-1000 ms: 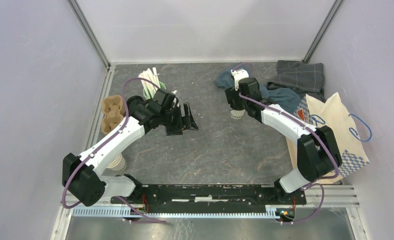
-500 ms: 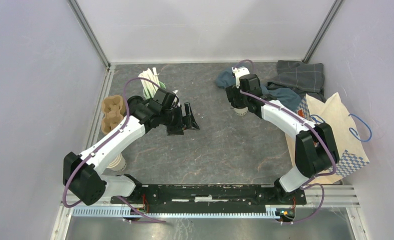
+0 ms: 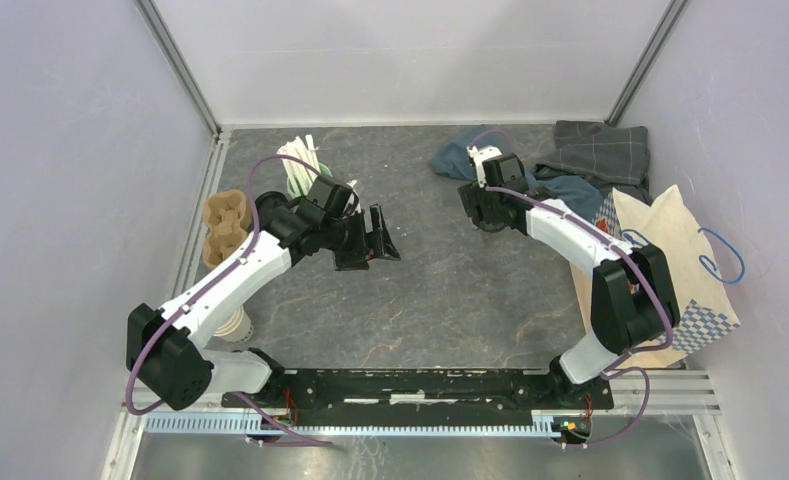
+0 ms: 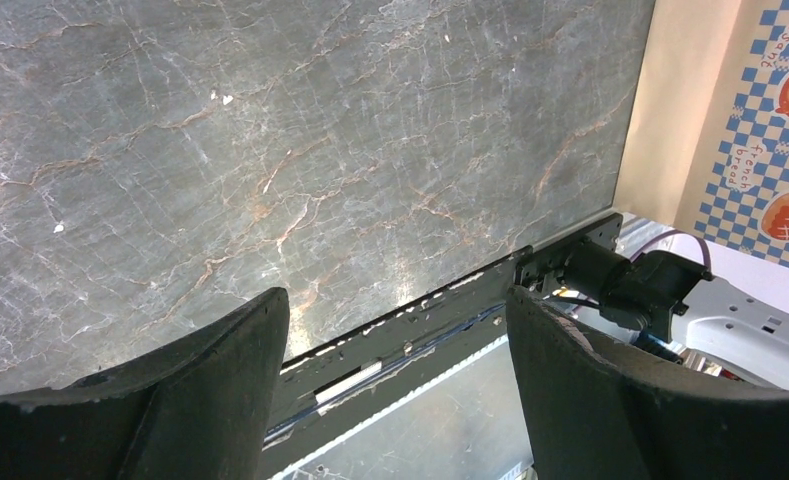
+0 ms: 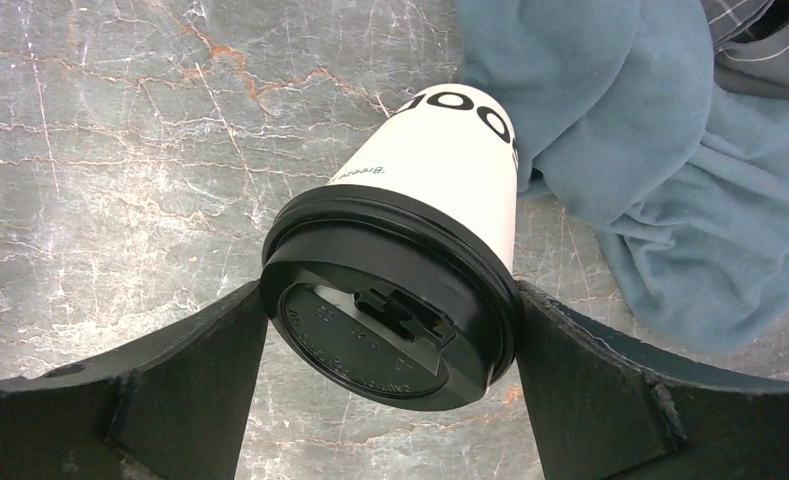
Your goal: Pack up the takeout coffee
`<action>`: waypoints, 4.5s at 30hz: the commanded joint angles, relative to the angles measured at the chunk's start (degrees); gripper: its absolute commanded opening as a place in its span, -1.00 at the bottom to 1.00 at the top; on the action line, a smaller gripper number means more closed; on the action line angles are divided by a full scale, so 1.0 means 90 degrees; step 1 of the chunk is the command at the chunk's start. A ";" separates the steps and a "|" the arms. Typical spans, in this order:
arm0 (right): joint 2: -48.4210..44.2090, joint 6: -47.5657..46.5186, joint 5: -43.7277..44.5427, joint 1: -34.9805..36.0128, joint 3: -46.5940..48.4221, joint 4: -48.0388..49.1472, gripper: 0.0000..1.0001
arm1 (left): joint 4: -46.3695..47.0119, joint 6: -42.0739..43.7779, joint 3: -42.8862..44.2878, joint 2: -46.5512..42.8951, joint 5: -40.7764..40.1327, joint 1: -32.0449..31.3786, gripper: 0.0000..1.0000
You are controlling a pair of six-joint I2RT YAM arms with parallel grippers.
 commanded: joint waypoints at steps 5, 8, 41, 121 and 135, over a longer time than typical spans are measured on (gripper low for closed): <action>0.0428 0.0355 -0.1245 -0.0572 0.0719 -0.0359 0.57 | 0.0087 0.0284 0.0144 -0.0169 0.0091 -0.0011 0.72; 0.0526 0.0639 -0.1763 -0.0780 0.1044 -0.0742 0.55 | 0.0087 0.0293 0.0132 -0.0171 0.0073 -0.0012 0.72; 0.0849 0.0647 -0.3422 -0.1532 0.1936 -0.2573 0.56 | 0.1547 0.0427 0.0700 0.1091 0.0305 -0.0019 0.76; -0.0303 0.1310 -0.4407 0.0561 0.1312 -0.2548 0.63 | -0.0572 0.1014 0.1782 0.0505 -0.1266 -0.0873 0.67; 0.0947 0.1348 -0.4106 0.1106 0.2600 -0.3279 0.65 | 0.0486 0.0395 0.0410 -0.0092 -0.0251 -0.0392 0.68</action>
